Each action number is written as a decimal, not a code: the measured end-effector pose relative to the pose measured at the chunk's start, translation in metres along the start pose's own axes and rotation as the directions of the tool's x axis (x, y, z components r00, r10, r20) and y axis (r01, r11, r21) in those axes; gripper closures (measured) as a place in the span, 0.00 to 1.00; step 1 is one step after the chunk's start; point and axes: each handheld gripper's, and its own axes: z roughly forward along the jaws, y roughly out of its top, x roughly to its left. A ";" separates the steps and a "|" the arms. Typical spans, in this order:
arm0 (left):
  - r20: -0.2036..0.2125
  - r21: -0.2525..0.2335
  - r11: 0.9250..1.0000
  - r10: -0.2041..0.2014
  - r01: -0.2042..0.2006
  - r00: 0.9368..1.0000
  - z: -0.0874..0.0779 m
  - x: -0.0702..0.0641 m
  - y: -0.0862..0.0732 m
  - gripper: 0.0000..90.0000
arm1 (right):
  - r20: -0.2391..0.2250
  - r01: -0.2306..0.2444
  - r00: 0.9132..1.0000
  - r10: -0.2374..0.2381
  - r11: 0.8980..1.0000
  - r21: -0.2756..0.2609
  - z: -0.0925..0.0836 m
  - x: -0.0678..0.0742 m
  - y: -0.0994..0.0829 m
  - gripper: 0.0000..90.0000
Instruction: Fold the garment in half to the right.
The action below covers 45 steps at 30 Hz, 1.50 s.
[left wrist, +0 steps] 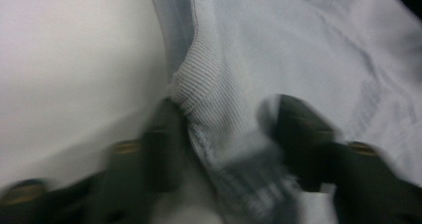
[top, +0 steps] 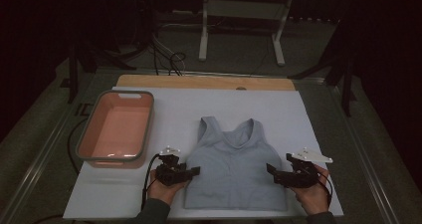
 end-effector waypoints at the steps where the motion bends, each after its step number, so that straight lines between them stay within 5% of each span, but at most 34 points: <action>1: 0.025 -0.008 1.000 -0.023 0.024 0.999 -0.001 0.002 0.000 0.77 | -0.001 0.000 1.000 0.000 1.000 0.000 0.000 0.000 0.000 0.16; 3: 0.040 -0.001 0.999 -0.034 0.034 0.999 -0.002 0.001 0.001 0.89 | -0.003 -0.002 1.000 0.002 1.000 -0.004 0.000 0.000 0.001 0.16; 6: 0.057 0.000 0.999 -0.035 0.035 0.998 -0.006 0.000 0.001 0.92 | -0.003 -0.006 1.000 0.005 1.000 -0.010 0.001 0.000 0.003 0.16; 29: 0.015 -0.016 0.999 -0.047 0.047 0.999 -0.052 0.020 -0.002 0.92 | 0.007 -0.012 1.000 0.012 1.000 -0.024 0.007 0.002 0.010 0.16; 37: -0.013 -0.022 1.000 -0.007 0.007 1.000 -0.064 0.018 0.002 0.92 | 0.004 -0.018 1.000 0.018 1.000 -0.020 0.008 0.003 0.008 0.16; 45: -0.013 -0.055 0.998 -0.025 0.024 1.000 -0.083 0.020 0.006 0.92 | 0.001 -0.018 1.000 0.018 1.000 -0.020 0.007 0.003 0.007 0.17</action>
